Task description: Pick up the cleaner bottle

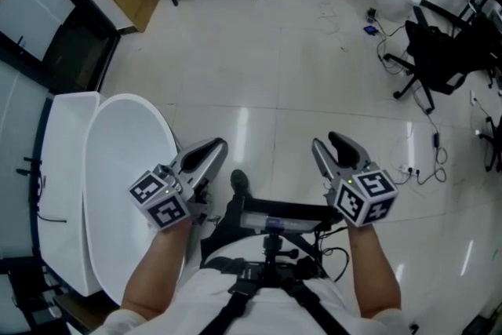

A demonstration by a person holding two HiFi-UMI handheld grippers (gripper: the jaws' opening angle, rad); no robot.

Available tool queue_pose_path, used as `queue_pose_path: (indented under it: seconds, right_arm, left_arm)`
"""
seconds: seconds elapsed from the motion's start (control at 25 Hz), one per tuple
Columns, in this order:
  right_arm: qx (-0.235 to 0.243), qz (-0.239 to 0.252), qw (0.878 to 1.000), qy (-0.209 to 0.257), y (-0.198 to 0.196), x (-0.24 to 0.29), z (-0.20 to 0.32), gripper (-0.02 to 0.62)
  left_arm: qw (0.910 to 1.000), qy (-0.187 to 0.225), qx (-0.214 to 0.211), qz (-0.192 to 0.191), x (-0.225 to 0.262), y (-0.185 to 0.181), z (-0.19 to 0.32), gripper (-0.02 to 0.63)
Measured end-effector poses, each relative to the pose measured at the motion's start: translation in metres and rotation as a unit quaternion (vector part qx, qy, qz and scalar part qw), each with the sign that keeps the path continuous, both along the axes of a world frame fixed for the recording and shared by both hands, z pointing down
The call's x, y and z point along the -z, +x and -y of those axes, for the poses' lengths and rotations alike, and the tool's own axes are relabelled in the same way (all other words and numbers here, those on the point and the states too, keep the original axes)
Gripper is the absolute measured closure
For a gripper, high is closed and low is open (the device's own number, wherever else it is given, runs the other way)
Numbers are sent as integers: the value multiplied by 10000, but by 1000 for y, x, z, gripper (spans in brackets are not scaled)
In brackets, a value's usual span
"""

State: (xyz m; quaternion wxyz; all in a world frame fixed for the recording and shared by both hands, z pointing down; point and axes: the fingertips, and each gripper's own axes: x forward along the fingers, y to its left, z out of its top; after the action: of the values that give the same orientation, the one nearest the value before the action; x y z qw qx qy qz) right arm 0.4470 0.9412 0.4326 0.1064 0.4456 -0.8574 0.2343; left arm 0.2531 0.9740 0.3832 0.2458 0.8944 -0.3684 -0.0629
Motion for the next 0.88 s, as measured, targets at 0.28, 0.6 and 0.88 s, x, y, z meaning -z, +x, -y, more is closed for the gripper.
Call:
queue_pose_path:
  seconds: [0.28, 0.6, 0.88]
  right_arm:
    - [-200, -45, 9998, -34, -3, -3, 46, 419]
    - [-418, -174, 9989, -108, -37, -4, 128, 419]
    - [-564, -268, 9980, -81, -79, 2, 196, 419]
  left_arm:
    - [9998, 51, -165, -139, -9, -5, 57, 554]
    - [9997, 38, -186, -163, -11, -52, 153, 554]
    - [9994, 65, -261, -219, -7, -100, 228, 555]
